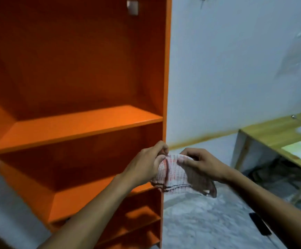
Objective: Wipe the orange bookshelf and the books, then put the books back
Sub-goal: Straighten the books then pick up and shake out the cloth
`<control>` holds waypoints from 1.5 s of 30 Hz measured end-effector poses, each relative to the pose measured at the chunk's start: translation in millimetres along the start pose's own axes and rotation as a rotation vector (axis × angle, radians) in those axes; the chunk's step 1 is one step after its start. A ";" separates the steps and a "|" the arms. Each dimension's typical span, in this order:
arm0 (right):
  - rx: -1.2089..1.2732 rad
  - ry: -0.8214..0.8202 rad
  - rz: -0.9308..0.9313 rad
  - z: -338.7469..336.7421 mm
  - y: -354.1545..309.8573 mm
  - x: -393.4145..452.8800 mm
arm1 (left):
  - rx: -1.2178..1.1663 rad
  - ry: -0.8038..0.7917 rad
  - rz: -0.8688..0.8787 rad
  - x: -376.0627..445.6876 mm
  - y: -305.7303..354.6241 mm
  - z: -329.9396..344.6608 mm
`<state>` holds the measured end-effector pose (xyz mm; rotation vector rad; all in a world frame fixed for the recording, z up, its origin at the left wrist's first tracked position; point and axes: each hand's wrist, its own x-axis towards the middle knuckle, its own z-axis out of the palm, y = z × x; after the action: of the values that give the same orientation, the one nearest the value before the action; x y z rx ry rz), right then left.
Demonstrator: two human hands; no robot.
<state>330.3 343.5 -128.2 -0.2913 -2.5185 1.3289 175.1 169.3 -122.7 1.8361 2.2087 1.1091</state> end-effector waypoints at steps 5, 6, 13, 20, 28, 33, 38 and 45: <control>-0.107 0.192 -0.075 -100.2 -7.9 18.9 | 0.079 0.078 0.160 90.6 44.4 2.3; -0.114 0.229 -0.112 -120.7 -9.8 25.4 | 0.098 0.107 0.172 112.3 53.4 4.2; -0.189 0.388 -0.285 -264.4 -6.9 84.7 | 0.161 0.260 0.144 279.2 95.5 7.1; -0.334 0.473 -0.442 -361.6 2.1 171.4 | 0.193 0.342 0.143 409.1 94.1 -13.6; -0.579 0.618 -0.566 -413.1 0.8 282.0 | 0.393 0.462 0.180 484.3 78.3 -62.3; -0.540 0.665 -0.623 -433.3 -35.5 329.3 | 0.460 0.638 0.203 521.1 84.8 -101.1; -0.493 0.720 -0.666 -455.0 -79.5 364.8 | 0.461 0.741 0.207 551.3 99.7 -139.5; -0.537 0.677 -0.608 -469.6 -98.4 393.9 | 0.542 0.699 0.130 575.5 102.9 -151.6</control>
<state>112.3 771.3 265.3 -0.0447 -2.0587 0.2430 23.4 604.6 267.5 2.0138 3.0674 1.4603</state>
